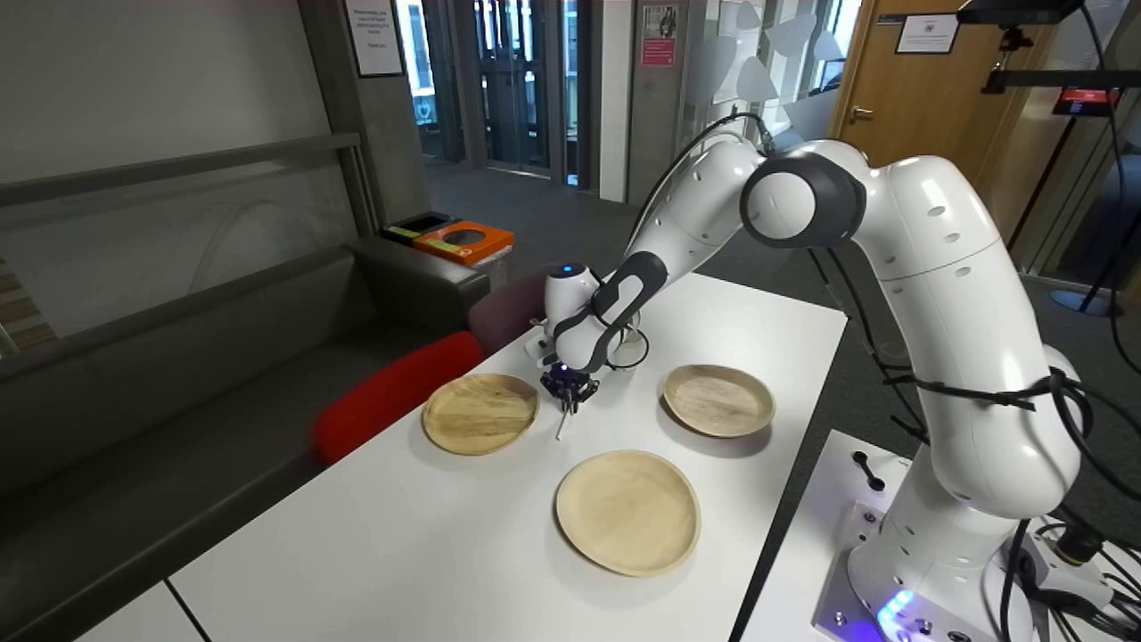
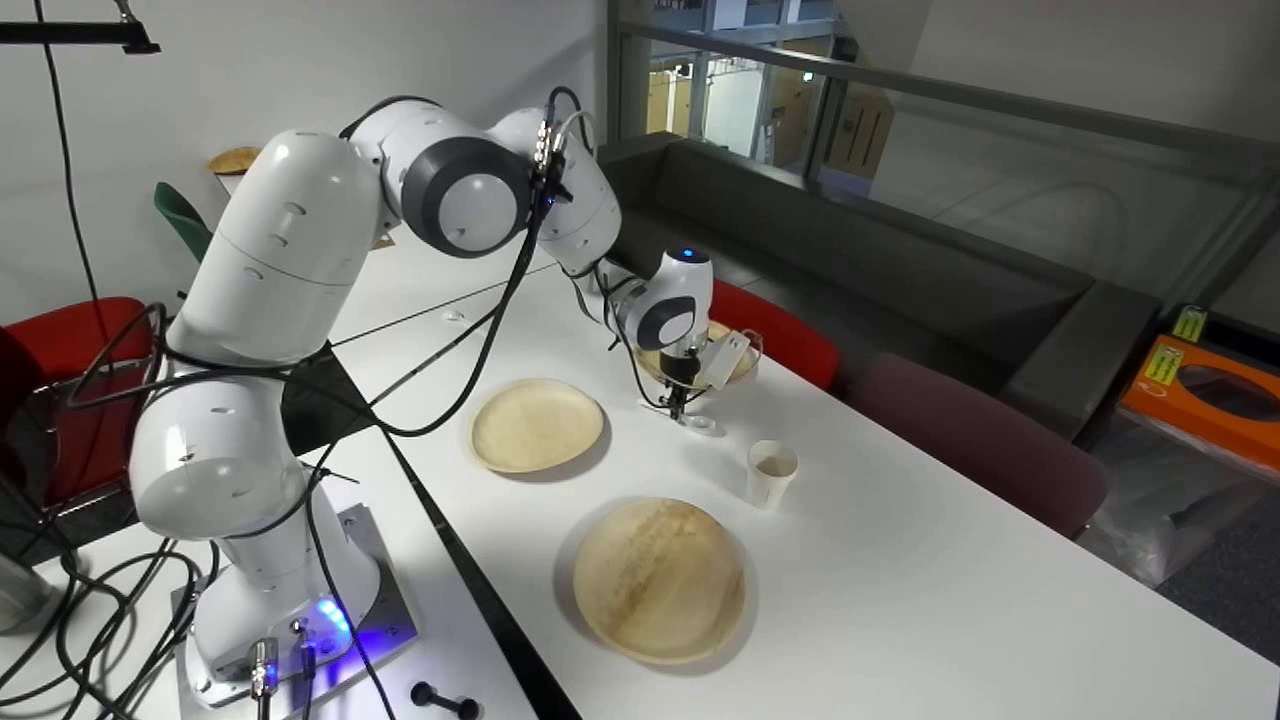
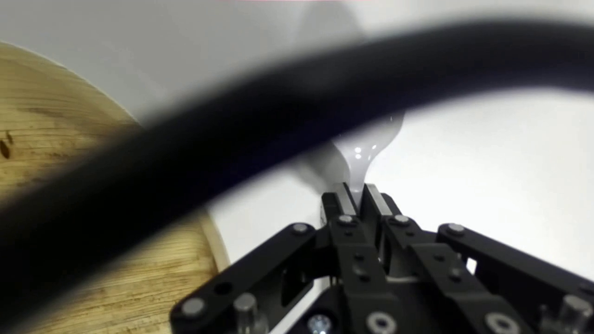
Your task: Remove the spoon from the brown plate and put it on the table
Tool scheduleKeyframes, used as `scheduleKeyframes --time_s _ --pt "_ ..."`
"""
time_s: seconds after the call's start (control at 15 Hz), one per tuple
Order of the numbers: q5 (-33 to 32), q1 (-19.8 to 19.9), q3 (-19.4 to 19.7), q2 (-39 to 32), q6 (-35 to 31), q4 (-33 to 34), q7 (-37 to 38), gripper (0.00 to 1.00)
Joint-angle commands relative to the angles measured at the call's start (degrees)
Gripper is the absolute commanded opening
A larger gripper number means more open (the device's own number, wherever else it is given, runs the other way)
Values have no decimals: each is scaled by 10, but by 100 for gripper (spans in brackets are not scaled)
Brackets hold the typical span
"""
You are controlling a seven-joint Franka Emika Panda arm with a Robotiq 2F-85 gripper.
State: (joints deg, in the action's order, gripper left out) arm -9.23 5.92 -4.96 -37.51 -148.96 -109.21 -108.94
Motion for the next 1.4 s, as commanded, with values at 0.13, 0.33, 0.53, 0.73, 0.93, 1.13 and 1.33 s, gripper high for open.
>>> scheduleKeyframes --time_s 0.13,0.33,0.53,0.73,0.93,1.13,1.33 --pt "1 3 -4 -13 -34 9 23 56" --pt "1 4 -4 -15 -36 8 26 78" --pt "0 4 -4 -14 -34 8 26 94" --pt "3 13 -15 4 -33 -10 8 100" --pt "-8 14 -12 50 -21 -50 0 100" --pt "-17 7 -4 92 -4 -77 -2 100" --pt "-18 2 -5 136 44 -97 -5 100"
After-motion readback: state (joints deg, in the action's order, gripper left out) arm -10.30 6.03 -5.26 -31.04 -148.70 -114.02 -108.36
